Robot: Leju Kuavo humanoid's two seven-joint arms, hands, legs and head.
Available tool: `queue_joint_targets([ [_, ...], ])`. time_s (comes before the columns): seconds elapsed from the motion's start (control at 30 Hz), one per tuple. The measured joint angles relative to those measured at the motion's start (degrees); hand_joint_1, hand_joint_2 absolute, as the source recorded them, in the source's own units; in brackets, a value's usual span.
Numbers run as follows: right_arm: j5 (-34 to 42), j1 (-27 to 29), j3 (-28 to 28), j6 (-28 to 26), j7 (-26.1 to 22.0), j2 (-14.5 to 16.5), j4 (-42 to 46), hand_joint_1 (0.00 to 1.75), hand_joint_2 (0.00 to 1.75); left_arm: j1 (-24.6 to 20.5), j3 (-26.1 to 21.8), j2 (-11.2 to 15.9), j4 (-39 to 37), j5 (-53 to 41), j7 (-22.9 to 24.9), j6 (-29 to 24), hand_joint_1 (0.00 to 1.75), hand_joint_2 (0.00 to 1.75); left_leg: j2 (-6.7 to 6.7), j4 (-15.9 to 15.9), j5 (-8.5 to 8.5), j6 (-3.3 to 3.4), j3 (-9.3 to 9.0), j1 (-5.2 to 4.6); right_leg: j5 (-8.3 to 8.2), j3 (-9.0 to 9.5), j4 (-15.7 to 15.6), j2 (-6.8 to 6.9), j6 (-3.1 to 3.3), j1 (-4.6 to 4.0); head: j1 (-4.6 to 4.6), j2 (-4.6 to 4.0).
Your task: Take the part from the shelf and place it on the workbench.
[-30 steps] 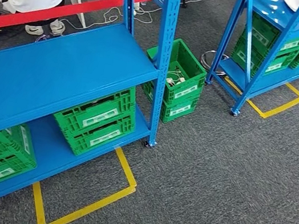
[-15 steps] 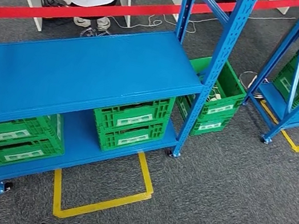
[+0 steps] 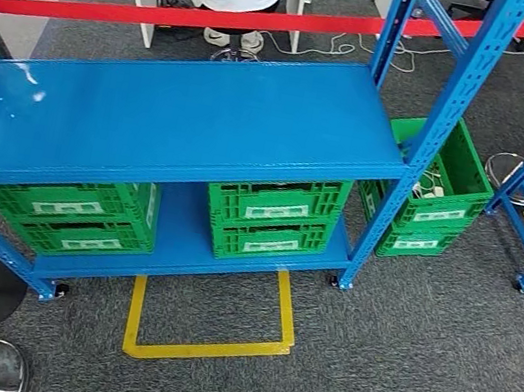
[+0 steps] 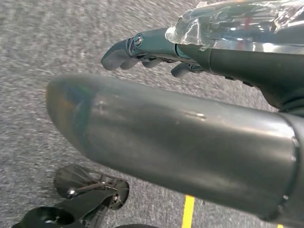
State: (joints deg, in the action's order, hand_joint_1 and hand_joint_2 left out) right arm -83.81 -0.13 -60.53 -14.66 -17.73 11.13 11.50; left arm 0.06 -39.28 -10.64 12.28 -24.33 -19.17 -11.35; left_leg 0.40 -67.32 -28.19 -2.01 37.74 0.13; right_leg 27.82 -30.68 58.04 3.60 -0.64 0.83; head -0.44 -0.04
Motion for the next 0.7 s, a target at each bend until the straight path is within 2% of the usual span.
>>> queue_joint_targets([
  [0.07, 0.7, 0.1, 0.0, 0.2, -0.4, 0.0, 0.0, 0.00, 0.00, -0.2, 0.0, -0.2, 0.0, -0.6, -0.1, -0.6, 0.00, 0.00, 3.04, 7.7, 2.55, 0.48, -4.15, -0.29, 0.31, 0.14, 0.1, 1.20, -0.47, -0.35, -0.02, 0.00],
  [0.1, 1.0, 0.1, -0.1, 0.3, -0.4, 0.0, 0.0, 0.00, 0.00, -0.3, 0.0, -0.3, 0.0, -0.8, -0.1, -0.8, 0.00, 0.00, 4.09, 9.9, 2.94, 0.79, -5.30, -0.43, 0.48, 0.30, 0.1, 1.75, -0.74, -0.57, 0.04, 0.00],
  [0.13, 1.1, 0.2, -0.1, 0.4, -0.5, 0.0, 0.0, 0.00, 0.00, -0.4, 0.0, -0.4, 0.0, -1.0, -0.1, -0.9, 0.00, 0.00, 4.45, 10.8, 2.83, 1.10, -5.63, -0.57, 0.62, 0.51, 0.0, 2.34, -1.03, -0.76, 0.09, 0.00],
  [0.2, 1.2, 0.2, -0.1, 0.5, -0.7, 0.0, 0.0, 0.00, 0.00, -0.3, 0.0, -0.6, 0.0, -1.1, 0.0, -1.1, 0.00, 0.00, 3.00, 11.0, 2.95, 1.81, -5.51, -0.46, 0.82, 0.99, -0.2, 3.20, -1.60, -0.75, 0.16, 0.00],
  [0.23, 1.2, 0.1, -0.1, 0.6, -0.8, 0.0, 0.0, 0.00, 0.00, -0.3, 0.0, -0.7, 0.0, -1.1, 0.1, -1.2, 0.00, 0.00, 2.34, 11.1, 3.07, 2.14, -5.51, -0.32, 1.28, 0.90, 0.2, 2.44, -1.94, -0.66, 0.22, 0.00],
  [0.27, 1.3, 0.2, -0.1, 0.6, -1.0, 0.0, 0.0, 0.00, 0.00, -0.3, 0.0, -0.7, 0.0, -1.1, 0.1, -1.2, 0.00, 0.00, 1.75, 11.2, 3.21, 2.50, -5.54, -0.13, 2.38, 0.24, 1.8, 0.98, -2.25, -0.57, 0.31, 0.00],
  [0.33, 1.7, 0.3, -0.2, 0.6, -1.6, 0.0, 0.0, 0.00, 0.00, -0.3, 0.0, -0.8, 0.0, -1.1, 0.0, -1.2, 0.00, 0.00, 0.65, 11.3, 3.36, 3.00, -5.49, 0.04, 6.08, -2.90, 8.8, -2.42, -2.63, -0.47, 0.60, 0.00],
  [0.37, 2.1, 0.4, -0.3, 0.6, -2.1, 0.0, 0.0, 0.00, 0.00, -0.4, 0.0, -0.9, 0.0, -1.1, -0.1, -1.1, 0.00, 0.00, 0.10, 11.3, 3.38, 3.14, -5.46, 0.02, 7.82, -4.98, 13.1, -3.18, -2.70, -0.45, 0.67, 0.00],
  [0.4, 2.5, 0.5, -0.4, 0.6, -2.5, 0.0, 0.0, 0.00, 0.00, -0.3, 0.0, -1.0, 0.0, -1.2, -0.2, -1.1, 0.00, 0.00, -0.43, 11.2, 3.38, 3.19, -5.47, 0.01, 8.64, -6.64, 16.2, -3.44, -2.75, -0.46, 0.72, 0.00],
  [0.43, 2.9, 0.5, -0.7, 0.6, -2.9, 0.0, 0.0, 0.00, 0.00, -0.3, 0.0, -1.0, 0.0, -1.2, -0.2, -1.0, 0.00, 0.00, -0.91, 11.2, 3.37, 3.17, -5.52, 0.01, 8.23, -7.39, 17.1, -3.51, -2.74, -0.44, 0.75, 0.00],
  [0.47, 3.2, 0.5, -0.9, 0.6, -3.1, 0.0, 0.0, 0.00, 0.00, -0.2, 0.0, -1.1, 0.0, -1.3, -0.2, -1.0, 0.00, 0.00, -1.31, 11.2, 3.33, 3.12, -5.61, 0.05, 6.67, -7.05, 15.6, -3.51, -2.73, -0.38, 0.75, 0.00],
  [0.53, 3.7, 0.5, -1.3, 0.5, -3.2, 0.0, 0.0, 0.00, 0.00, -0.1, 0.0, -1.2, 0.0, -1.4, -0.3, -1.0, 0.00, 0.00, -1.92, 11.1, 3.14, 2.74, -5.85, 0.14, 2.24, -3.86, 7.8, -3.70, -2.83, -0.12, 0.79, 0.00],
  [0.57, 3.9, 0.4, -1.5, 0.4, -3.3, 0.1, 0.0, 0.00, 0.00, -0.2, -0.1, -1.3, 0.0, -1.5, -0.3, -1.0, 0.00, 0.00, -2.13, 10.9, 2.99, 2.44, -5.87, 0.08, 0.77, -2.29, 4.1, -3.99, -2.75, 0.00, 0.86, 0.00],
  [0.6, 4.0, 0.3, -1.7, 0.5, -3.4, 0.2, 0.0, 0.00, 0.00, -0.2, -0.1, -1.3, 0.0, -1.5, -0.3, -1.0, 0.00, 0.00, -2.24, 10.7, 2.88, 2.16, -5.81, -0.03, -0.03, -1.21, 1.7, -4.27, -2.60, 0.15, 0.86, 0.00],
  [0.63, 4.1, 0.2, -1.8, 0.6, -3.5, 0.3, -0.1, 0.00, 0.00, -0.2, -0.1, -1.2, 0.0, -1.6, -0.4, -1.0, 0.00, 0.44, -2.30, 10.6, 2.88, 2.19, -5.68, -0.20, -0.15, -0.80, 0.8, -4.52, -2.48, 0.24, 0.84, 0.00],
  [0.7, 4.1, 0.3, -2.0, 1.0, -3.7, 0.4, -0.1, 0.00, 0.87, -0.1, -0.2, -1.2, 0.0, -1.8, -0.4, -1.0, 0.00, 1.31, -2.32, 10.6, 3.16, 3.15, -5.48, -0.35, -0.37, -0.80, 0.6, -4.61, -2.16, 0.27, 0.68, 0.00],
])
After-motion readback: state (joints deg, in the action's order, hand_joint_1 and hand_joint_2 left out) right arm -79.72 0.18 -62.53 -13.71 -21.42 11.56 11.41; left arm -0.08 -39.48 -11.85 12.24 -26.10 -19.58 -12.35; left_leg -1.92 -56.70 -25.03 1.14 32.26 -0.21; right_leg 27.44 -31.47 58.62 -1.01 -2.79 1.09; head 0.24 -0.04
